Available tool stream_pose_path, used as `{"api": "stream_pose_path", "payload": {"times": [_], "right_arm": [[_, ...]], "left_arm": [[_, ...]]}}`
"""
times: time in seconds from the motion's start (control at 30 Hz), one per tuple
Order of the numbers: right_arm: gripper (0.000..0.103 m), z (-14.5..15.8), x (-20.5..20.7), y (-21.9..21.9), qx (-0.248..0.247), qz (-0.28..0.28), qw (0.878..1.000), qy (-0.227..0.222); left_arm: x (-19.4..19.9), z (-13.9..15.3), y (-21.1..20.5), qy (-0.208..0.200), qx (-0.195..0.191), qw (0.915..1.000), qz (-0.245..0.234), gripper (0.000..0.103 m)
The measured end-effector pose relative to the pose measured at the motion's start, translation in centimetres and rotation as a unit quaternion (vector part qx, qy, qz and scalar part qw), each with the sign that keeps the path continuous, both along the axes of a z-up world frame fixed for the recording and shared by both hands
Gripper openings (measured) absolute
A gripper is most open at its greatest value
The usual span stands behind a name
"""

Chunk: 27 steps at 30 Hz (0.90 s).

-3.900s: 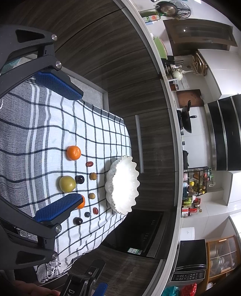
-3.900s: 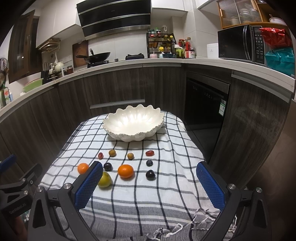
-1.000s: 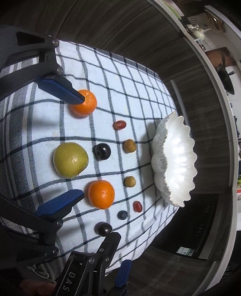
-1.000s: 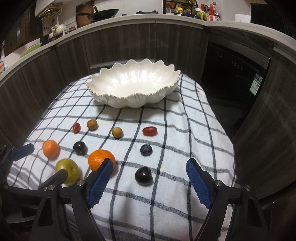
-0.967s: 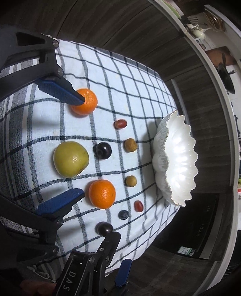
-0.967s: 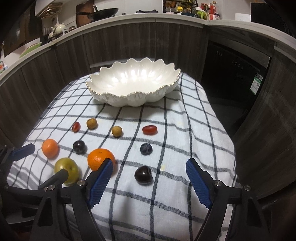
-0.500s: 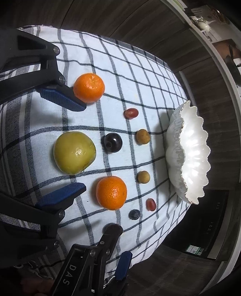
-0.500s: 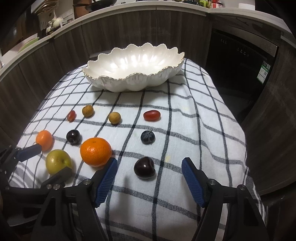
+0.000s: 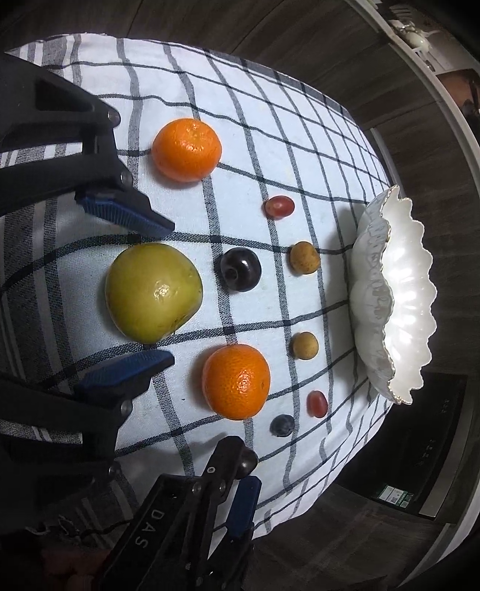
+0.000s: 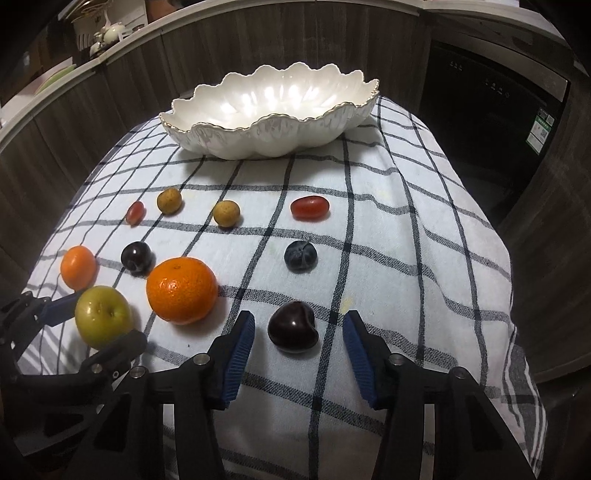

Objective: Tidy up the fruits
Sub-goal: 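Close the left tool on the yellow-green fruit while the right tool grasps the dark plum, then lift the yellow-green fruit and dark plum and carry both over the white bowl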

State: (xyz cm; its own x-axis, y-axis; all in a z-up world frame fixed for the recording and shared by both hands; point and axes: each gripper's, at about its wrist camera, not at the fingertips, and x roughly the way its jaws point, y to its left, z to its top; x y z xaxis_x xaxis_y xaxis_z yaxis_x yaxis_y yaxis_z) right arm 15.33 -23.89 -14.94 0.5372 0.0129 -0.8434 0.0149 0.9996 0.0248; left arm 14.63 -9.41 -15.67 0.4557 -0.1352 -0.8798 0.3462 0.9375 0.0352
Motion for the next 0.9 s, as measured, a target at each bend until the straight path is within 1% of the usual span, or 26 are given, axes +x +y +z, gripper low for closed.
{"api": "stream_pose_path", "payload": {"times": [0.03,0.07,0.13,0.17,0.2,0.27,0.3,0.43,0.9], "right_arm": [[0.050,-0.1,0.1,0.0,-0.001,0.000,1.000,0.000],[0.049,-0.1,0.1,0.1,-0.003,0.001,1.000,0.001],[0.041,-0.3,0.2,0.2,-0.004,0.003,1.000,0.004],[0.038,-0.3,0.3,0.2,-0.003,0.004,1.000,0.006],[0.033,-0.4,0.3,0.1,-0.002,0.004,1.000,0.007],[0.031,-0.5,0.3,0.1,0.001,0.005,1.000,0.009],[0.028,-0.5,0.3,0.1,0.002,0.007,1.000,0.008],[0.028,-0.5,0.2,0.2,0.002,0.008,1.000,0.006],[0.027,1.7,-0.5,0.1,-0.005,0.000,1.000,-0.021]], "left_arm": [[0.0,0.0,0.0,0.002,-0.001,1.0000,0.000,0.055],[0.1,-0.1,0.0,0.004,-0.001,1.0000,-0.001,0.051],[0.1,-0.2,0.0,0.005,0.000,1.0000,-0.001,0.049],[0.1,-0.2,0.1,0.004,0.000,1.0000,-0.001,0.049],[0.1,-0.2,0.1,0.004,-0.001,1.0000,-0.001,0.049],[0.1,-0.2,0.1,0.005,-0.001,1.0000,0.000,0.048],[0.1,-0.2,0.1,0.005,-0.002,1.0000,0.000,0.048],[0.1,0.0,0.3,0.002,-0.007,1.0000,0.003,0.048],[-0.8,2.5,0.8,-0.042,-0.018,0.9990,0.005,0.048]]}}
